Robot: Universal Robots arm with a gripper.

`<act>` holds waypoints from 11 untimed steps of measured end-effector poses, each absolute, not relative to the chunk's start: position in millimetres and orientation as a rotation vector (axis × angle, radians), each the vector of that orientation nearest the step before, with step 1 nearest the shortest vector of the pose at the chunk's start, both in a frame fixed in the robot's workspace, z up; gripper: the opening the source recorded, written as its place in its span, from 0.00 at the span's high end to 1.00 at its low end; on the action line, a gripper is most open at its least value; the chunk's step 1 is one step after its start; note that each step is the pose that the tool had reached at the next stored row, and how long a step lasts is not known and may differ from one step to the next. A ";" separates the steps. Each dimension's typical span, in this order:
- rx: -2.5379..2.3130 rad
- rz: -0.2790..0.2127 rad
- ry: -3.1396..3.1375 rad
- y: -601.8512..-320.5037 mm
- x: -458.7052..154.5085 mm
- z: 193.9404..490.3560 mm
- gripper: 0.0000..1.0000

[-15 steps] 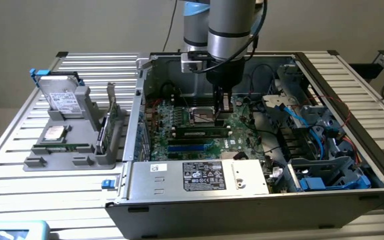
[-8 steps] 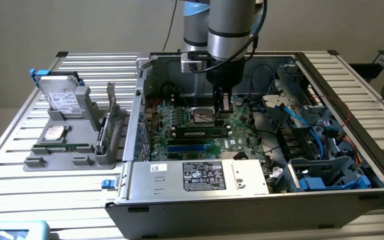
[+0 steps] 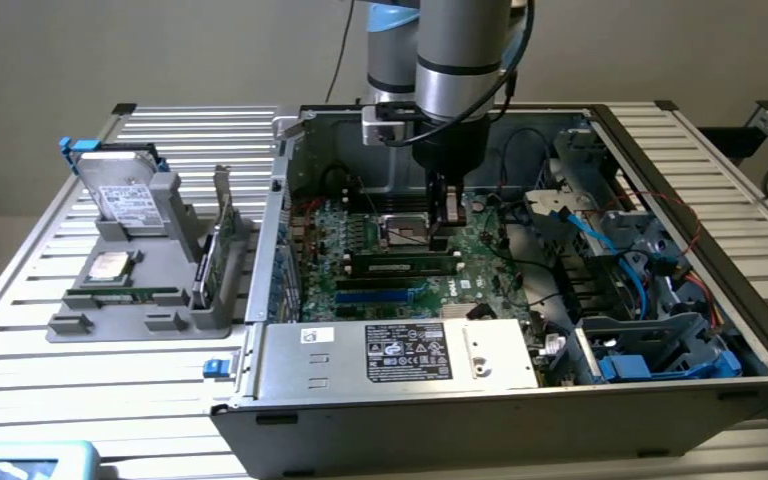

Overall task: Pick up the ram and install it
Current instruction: 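Press down the ram until it locks into place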

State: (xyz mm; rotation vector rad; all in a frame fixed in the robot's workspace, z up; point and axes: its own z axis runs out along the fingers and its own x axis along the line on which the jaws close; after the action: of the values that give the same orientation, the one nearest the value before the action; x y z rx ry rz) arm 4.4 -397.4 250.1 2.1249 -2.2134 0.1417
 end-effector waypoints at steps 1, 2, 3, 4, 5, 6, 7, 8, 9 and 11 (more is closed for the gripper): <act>2.125 0.142 -2.213 -397.4 4.8 250.1 0.89; 2.125 0.141 -2.214 -397.4 4.8 249.8 0.89; 2.126 0.139 -2.215 -397.4 4.8 249.1 0.89; 2.127 0.137 -2.216 -397.3 4.8 248.4 0.89; 2.128 0.136 -2.217 -396.8 4.8 247.4 0.89; 2.128 0.135 -2.217 -396.6 4.9 246.7 0.89; 2.128 0.135 -2.217 -396.6 4.8 246.7 0.89; 2.128 0.135 -2.217 -396.6 4.8 246.7 0.89; 2.128 0.135 -2.217 -396.6 4.8 246.7 0.89; 2.128 0.135 -2.217 -395.3 4.8 246.4 0.89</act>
State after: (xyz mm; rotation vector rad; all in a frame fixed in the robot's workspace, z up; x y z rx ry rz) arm 4.8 -395.3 246.4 2.1280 -2.2168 0.1350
